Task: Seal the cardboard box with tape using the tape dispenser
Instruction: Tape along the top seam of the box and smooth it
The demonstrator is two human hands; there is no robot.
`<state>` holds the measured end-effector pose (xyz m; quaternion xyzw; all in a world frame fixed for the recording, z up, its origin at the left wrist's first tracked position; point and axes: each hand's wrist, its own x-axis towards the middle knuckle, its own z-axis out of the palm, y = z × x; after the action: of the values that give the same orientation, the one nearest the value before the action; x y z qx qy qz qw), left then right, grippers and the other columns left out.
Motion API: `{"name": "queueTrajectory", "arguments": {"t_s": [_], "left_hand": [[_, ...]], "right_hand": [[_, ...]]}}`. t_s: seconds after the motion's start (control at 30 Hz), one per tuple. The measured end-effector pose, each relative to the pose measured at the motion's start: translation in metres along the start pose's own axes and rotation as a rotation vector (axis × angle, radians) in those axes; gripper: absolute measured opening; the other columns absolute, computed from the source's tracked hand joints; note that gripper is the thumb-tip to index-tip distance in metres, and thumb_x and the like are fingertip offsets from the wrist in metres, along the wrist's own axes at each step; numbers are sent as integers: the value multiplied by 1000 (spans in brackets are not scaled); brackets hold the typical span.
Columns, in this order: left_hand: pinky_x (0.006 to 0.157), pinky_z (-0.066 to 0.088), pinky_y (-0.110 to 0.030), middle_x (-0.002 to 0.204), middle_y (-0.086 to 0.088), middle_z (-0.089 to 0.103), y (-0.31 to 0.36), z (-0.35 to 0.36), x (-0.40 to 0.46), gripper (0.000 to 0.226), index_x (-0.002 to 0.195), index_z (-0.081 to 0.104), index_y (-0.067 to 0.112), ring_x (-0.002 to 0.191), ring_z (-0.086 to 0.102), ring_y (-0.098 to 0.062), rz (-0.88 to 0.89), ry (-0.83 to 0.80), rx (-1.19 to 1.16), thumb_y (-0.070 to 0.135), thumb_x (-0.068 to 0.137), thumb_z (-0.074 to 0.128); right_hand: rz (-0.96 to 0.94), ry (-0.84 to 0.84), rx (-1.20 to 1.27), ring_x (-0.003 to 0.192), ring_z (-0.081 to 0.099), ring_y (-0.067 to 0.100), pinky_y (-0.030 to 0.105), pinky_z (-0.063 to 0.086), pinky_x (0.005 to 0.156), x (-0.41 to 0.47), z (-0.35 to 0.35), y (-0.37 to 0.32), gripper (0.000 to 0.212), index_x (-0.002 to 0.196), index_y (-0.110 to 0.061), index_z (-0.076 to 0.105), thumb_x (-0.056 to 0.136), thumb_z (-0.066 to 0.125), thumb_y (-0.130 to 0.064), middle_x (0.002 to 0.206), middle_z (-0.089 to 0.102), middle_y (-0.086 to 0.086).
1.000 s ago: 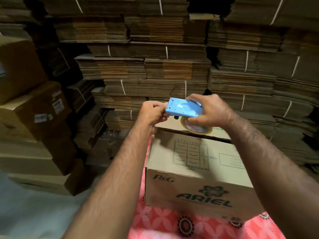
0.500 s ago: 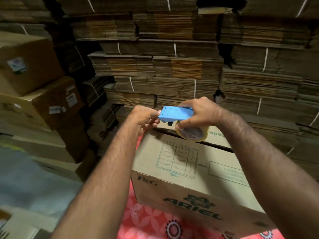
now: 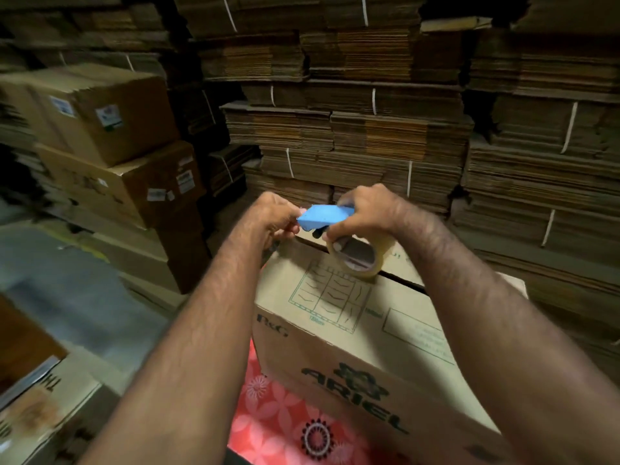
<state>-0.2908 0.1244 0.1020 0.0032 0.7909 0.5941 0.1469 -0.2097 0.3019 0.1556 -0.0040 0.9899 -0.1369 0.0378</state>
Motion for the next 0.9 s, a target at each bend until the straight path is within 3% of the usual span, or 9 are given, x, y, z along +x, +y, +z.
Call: {"name": "queueTrajectory", "arguments": {"t_s": [0.1,0.2,0.4,0.57,0.77,0.9], "left_hand": [[36,44,-18,64,-17,60,-21,5,-4,15,98,68,-10,36,51,-9,-67,6,26,3,92,65],[41,43,-20,68,-18,61,-30,8,-3,13,97,70,-6,44,49,-14,-108,32,45,5,93,64],[39,41,-20,55,-10,59,-29,-1,-3,12,84,70,-5,39,49,-9,-83,10,2,6,90,69],[45,44,-22,53,-8,59,-31,-10,3,18,73,68,2,39,49,-11,-90,-38,4,9,89,70],[41,43,-18,63,-11,61,-35,-22,14,13,91,70,-6,45,52,-10,-58,-55,4,6,90,69],[39,44,-17,67,-11,61,-47,-56,26,11,90,69,-5,44,52,-9,-66,4,13,6,91,68]], "right_hand": [[2,-11,-23,94,60,17,33,54,80,-3,28,6,62,117,-25,71,73,73,-69,101,69,-2],[45,6,0,97,55,16,36,54,88,-3,40,9,73,129,-28,65,71,72,-72,112,67,-2],[40,-21,-7,100,50,14,29,45,78,0,35,8,87,142,-29,56,70,71,-76,116,60,-4],[93,-46,-95,106,54,14,37,54,90,-2,34,11,101,143,-34,54,58,63,-88,129,63,-3],[122,-78,-136,113,55,17,40,53,94,-1,29,-3,97,144,-36,52,63,66,-87,132,61,-3],[124,-132,-223,102,52,13,40,53,90,-10,27,-2,91,143,-37,53,67,65,-85,126,61,-7]]}}
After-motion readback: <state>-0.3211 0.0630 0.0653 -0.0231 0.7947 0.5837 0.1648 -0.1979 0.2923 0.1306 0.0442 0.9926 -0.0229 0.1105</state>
